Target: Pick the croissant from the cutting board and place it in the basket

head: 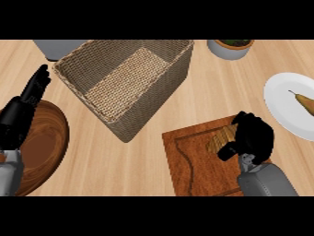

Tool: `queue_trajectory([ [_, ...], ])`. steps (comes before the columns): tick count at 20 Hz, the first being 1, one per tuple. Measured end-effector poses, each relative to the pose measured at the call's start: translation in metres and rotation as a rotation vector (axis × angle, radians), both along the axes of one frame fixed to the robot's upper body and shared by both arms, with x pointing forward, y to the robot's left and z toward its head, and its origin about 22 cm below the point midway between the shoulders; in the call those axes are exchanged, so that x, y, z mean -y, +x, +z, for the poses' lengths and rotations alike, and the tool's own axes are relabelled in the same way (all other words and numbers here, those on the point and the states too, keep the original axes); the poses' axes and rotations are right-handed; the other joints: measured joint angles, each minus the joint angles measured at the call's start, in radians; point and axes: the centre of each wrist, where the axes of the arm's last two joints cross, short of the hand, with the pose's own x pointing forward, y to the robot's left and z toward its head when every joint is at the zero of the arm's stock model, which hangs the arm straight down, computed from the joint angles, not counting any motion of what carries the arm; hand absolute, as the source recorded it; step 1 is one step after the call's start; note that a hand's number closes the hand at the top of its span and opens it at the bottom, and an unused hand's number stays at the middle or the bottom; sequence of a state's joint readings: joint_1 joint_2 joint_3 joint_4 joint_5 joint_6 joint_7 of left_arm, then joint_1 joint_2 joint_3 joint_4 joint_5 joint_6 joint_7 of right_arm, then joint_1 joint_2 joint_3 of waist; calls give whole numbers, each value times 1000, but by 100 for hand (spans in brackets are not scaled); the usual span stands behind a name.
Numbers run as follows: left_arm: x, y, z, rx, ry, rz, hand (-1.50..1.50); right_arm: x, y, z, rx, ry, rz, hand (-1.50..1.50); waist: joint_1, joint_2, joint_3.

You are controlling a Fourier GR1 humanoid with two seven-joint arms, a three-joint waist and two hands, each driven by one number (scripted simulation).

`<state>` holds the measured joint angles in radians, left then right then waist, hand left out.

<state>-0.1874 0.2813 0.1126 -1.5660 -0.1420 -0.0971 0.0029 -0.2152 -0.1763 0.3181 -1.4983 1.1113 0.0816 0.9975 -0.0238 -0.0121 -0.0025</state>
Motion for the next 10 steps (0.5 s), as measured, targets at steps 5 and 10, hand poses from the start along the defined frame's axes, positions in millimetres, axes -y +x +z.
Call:
queue_trajectory([
  [5,1,-1,-1,-4,-2,-1,0,-11,0,61,374,67,-6,150,2,0,2],
  [10,6,-4,-3,-2,1,-22,0,-38,-6,129,666,199,62,150,18,3,2],
])
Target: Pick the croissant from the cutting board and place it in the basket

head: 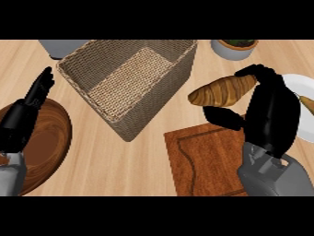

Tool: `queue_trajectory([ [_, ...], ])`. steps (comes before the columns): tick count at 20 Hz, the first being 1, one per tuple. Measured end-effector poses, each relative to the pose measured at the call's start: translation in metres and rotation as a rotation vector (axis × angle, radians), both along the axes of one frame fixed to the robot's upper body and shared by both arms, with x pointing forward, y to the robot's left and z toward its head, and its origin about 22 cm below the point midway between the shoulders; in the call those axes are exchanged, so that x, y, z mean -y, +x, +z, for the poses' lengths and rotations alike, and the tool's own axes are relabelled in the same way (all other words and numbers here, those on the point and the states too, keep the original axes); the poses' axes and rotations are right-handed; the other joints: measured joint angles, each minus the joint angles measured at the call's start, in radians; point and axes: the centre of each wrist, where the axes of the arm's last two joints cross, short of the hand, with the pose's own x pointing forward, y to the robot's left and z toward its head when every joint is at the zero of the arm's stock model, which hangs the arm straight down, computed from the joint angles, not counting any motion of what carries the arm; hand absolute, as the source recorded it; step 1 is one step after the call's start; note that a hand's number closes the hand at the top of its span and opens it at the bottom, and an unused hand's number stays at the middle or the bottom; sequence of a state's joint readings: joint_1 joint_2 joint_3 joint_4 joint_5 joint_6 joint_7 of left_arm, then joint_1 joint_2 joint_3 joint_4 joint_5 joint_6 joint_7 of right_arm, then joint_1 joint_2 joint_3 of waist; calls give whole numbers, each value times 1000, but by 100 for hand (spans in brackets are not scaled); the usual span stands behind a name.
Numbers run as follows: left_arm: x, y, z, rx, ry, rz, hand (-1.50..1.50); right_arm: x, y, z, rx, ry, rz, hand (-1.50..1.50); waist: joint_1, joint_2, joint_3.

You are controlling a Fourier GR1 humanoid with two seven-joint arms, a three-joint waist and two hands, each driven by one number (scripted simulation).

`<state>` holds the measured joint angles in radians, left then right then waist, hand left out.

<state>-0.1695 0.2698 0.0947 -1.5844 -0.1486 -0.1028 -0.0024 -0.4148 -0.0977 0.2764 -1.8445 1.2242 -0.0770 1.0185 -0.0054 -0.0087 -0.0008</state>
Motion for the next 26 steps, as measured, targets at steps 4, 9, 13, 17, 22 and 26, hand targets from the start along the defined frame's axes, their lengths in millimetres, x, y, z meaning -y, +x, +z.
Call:
queue_trajectory([
  [4,4,4,3,4,-2,-3,0,-21,-5,51,134,14,78,150,5,3,0],
  [9,5,11,7,7,-3,-18,0,-56,4,107,195,46,194,150,17,6,-1],
  [13,4,14,9,9,-3,-25,0,-79,26,137,160,57,246,150,27,9,-1],
  [17,9,15,10,14,2,-32,0,-100,51,160,104,65,272,150,37,12,-1],
  [22,10,17,8,23,3,-42,0,-122,77,172,31,81,279,150,48,15,-2],
  [26,12,20,11,28,4,-49,0,-133,100,173,-59,97,281,150,55,18,-2],
])
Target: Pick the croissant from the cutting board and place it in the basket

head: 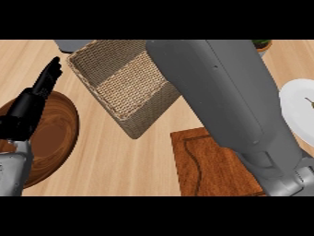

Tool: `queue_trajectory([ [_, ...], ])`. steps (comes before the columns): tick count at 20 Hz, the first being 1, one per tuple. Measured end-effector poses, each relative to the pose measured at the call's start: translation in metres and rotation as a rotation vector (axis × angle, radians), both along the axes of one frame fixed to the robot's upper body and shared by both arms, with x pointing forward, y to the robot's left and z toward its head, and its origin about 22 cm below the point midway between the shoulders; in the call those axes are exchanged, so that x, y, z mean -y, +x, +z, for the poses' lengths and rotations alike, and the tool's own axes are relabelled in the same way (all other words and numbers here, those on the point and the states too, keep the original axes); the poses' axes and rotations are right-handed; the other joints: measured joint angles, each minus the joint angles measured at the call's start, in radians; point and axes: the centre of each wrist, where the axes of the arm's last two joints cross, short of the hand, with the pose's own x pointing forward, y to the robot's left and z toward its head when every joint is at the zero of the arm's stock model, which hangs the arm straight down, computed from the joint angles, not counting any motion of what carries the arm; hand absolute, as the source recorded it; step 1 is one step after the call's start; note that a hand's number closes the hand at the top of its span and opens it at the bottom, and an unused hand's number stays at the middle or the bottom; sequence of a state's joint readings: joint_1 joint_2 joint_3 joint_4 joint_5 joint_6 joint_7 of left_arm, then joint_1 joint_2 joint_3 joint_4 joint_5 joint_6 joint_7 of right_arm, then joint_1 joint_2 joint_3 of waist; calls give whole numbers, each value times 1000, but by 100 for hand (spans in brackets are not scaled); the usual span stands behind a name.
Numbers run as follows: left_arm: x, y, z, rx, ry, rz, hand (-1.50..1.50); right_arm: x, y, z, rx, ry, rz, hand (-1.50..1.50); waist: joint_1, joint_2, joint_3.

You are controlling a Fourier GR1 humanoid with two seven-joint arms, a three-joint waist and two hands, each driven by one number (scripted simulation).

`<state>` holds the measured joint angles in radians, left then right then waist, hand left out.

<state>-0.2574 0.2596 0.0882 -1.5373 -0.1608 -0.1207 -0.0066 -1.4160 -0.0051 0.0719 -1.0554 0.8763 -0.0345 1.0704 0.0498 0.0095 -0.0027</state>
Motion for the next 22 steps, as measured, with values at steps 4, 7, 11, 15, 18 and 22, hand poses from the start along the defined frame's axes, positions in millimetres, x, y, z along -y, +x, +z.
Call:
queue_trajectory([
  [4,4,4,-4,-4,-4,-7,0,-7,18,-6,-100,9,2,150,1,1,0],
  [7,6,5,0,-5,-1,-2,0,-13,26,-13,-162,-13,-9,150,-2,-2,0],
  [11,-1,2,-6,-18,-3,-3,0,-22,34,-21,-235,-106,-47,150,-6,-4,0],
  [15,-3,0,-6,-21,-1,4,0,-26,41,-31,-288,-199,-67,150,-14,-5,1],
  [18,-1,-2,-7,-19,-5,4,0,-28,45,-30,-340,-234,-53,-150,-14,-5,1],
  [22,4,-1,-8,-17,-5,7,0,-29,46,-29,-395,-201,-15,-150,-12,-5,1],
])
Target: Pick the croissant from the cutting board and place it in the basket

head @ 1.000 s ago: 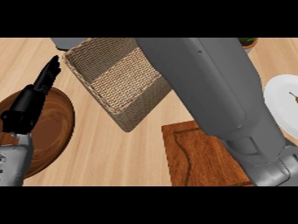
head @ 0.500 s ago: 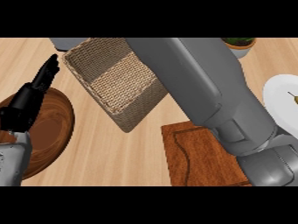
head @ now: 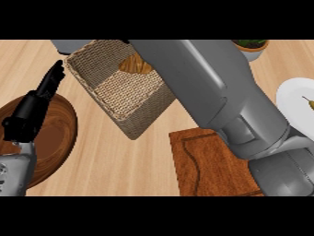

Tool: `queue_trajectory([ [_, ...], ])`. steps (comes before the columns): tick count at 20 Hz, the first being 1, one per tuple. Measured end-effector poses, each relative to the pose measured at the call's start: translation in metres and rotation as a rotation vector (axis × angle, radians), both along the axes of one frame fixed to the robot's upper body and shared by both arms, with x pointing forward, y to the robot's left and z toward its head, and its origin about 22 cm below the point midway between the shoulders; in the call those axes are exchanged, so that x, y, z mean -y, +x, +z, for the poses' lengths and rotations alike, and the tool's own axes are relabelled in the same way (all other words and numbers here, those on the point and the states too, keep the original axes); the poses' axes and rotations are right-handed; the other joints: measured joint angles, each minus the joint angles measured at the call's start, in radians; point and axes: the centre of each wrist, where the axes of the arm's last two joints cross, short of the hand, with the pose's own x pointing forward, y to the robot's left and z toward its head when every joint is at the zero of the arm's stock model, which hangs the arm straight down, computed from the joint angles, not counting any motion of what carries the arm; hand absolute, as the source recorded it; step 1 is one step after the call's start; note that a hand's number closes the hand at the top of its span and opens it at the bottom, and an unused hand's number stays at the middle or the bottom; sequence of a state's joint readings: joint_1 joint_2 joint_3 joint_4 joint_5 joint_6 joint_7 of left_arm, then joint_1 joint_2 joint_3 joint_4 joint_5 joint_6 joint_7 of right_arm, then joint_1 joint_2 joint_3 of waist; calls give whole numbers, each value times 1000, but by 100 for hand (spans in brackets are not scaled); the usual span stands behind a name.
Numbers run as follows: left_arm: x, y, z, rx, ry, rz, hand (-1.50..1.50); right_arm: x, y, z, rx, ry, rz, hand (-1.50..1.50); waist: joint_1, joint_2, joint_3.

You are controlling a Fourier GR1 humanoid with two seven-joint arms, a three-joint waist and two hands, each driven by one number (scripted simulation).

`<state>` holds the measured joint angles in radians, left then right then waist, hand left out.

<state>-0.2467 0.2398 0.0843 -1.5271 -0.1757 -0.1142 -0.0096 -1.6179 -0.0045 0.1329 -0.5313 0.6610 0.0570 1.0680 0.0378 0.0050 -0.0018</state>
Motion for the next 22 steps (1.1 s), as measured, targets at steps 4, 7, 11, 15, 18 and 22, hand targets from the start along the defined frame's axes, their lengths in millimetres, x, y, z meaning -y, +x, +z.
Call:
queue_trajectory([
  [4,3,0,4,3,5,2,0,-1,0,3,-10,55,18,-150,-1,0,0],
  [7,-2,-7,0,3,6,6,0,0,0,7,49,114,18,-150,-3,0,0],
  [11,-6,-6,-2,2,4,17,0,8,1,9,198,266,-33,-150,-15,-1,1],
  [15,-13,-8,-2,-5,3,22,0,25,5,16,360,378,-132,-150,-24,-5,1],
  [18,-16,-8,-1,-5,-2,41,0,37,8,15,457,442,-200,-150,-40,-9,2],
  [22,-25,-14,-7,-14,3,64,0,72,15,12,562,494,-294,-150,-60,-17,2],
])
